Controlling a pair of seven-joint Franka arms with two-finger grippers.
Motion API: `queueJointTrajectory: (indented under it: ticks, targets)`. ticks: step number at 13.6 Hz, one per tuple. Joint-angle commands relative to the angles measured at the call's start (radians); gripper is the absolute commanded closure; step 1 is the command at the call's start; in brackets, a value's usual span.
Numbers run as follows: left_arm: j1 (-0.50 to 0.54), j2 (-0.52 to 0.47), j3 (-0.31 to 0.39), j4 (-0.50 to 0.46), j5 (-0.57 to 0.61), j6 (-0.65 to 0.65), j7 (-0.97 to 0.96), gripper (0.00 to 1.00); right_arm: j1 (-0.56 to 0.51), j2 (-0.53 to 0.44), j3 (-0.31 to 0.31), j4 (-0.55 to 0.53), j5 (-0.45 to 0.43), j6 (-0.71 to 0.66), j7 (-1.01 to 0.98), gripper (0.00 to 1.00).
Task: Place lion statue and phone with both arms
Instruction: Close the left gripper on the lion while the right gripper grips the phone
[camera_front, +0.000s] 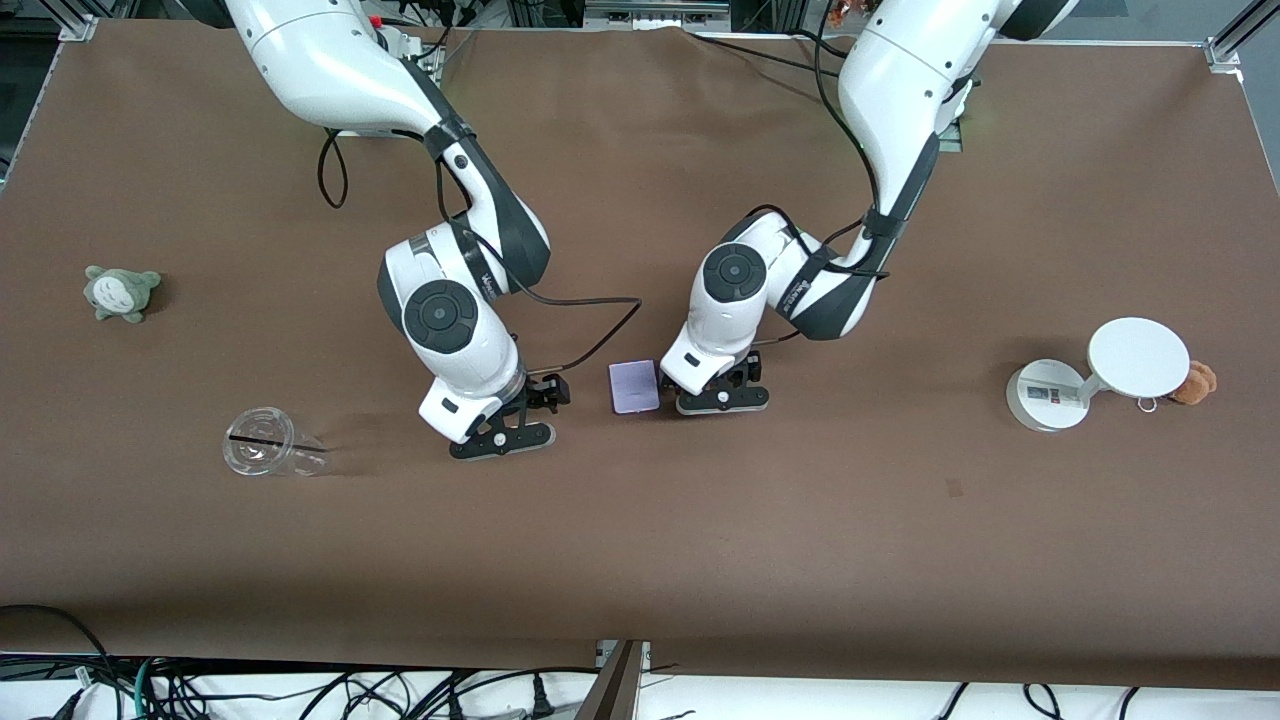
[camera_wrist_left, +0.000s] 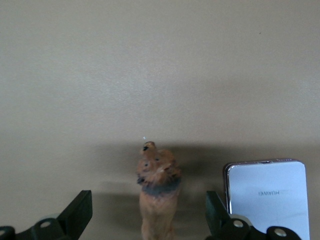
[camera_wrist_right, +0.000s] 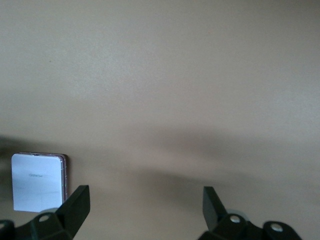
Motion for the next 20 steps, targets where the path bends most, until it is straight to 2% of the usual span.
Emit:
queueJointTrajectory:
  ticks: [1,2,4,6,7,11,14,17,20]
  targets:
    - [-0.022,0.016,0.010,0.001,0.071,0.033,-0.077,0.00,-0.008,-0.010,0.006,-0.014,0.023,-0.004,-0.012,0.00]
    - [-0.022,0.016,0.010,0.001,0.072,0.033,-0.081,0.05,-0.008,-0.010,0.006,-0.012,0.039,-0.004,-0.013,0.00]
    - [-0.022,0.013,0.008,0.001,0.072,0.031,-0.082,0.43,-0.008,-0.010,0.006,-0.014,0.043,-0.006,-0.013,0.00]
    - [-0.022,0.007,0.008,0.001,0.070,0.027,-0.107,0.91,-0.008,-0.010,0.006,-0.012,0.043,-0.007,-0.013,0.00]
    - [-0.022,0.002,0.008,-0.001,0.070,0.022,-0.108,1.00,-0.008,-0.010,0.006,-0.012,0.043,-0.007,-0.013,0.00]
    - [0.004,-0.044,0.008,-0.019,0.072,0.010,-0.075,1.00,0.003,-0.010,0.011,-0.014,0.043,-0.009,0.002,0.00]
    - [0.066,-0.144,0.007,-0.076,0.067,-0.100,0.051,1.00,0.026,0.003,0.014,-0.014,0.046,0.007,0.011,0.00]
    - [0.177,-0.168,0.005,-0.079,0.056,-0.110,0.129,1.00,0.089,0.045,0.014,-0.014,0.043,0.068,0.097,0.00]
    - [0.321,-0.168,0.005,-0.093,0.056,-0.105,0.347,1.00,0.158,0.112,0.014,-0.007,0.037,0.192,0.164,0.00]
